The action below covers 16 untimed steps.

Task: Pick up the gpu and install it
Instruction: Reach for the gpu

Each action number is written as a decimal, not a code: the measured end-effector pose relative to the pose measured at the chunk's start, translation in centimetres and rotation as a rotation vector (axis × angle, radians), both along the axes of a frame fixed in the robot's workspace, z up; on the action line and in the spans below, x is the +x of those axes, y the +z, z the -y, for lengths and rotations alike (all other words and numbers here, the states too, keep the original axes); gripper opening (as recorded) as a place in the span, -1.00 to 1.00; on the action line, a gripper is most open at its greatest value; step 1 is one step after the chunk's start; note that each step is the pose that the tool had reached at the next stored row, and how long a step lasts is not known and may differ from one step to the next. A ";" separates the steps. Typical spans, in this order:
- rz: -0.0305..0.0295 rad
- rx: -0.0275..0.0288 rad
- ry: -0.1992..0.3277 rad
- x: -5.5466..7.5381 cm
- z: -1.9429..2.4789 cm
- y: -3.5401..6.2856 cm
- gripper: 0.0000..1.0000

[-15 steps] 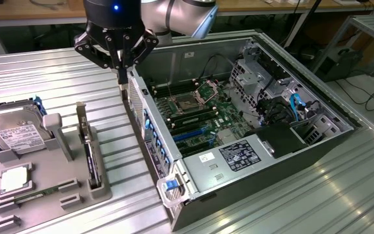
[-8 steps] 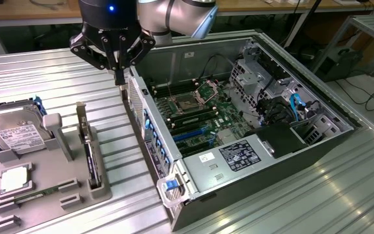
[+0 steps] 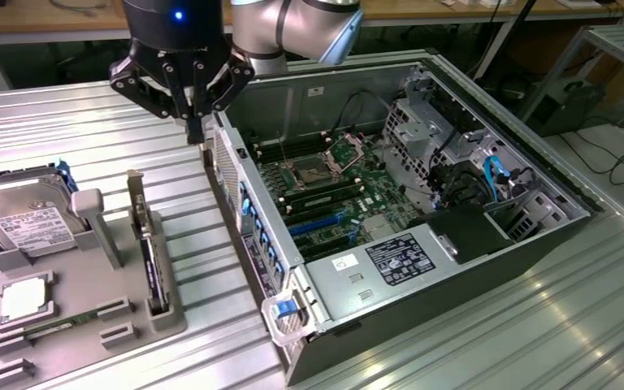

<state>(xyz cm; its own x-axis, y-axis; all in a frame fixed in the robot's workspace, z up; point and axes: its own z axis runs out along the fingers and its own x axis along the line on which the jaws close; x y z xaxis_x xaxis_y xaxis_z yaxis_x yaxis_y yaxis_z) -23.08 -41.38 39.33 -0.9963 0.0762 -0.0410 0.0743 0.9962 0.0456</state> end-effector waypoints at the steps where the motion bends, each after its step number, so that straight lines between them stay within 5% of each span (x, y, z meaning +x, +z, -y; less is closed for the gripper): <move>1: 0.0000 0.0000 0.000 -0.1 0.02 0.00 -0.79; 16: 0.0001 0.0001 0.000 -1.0 0.57 0.00 -0.79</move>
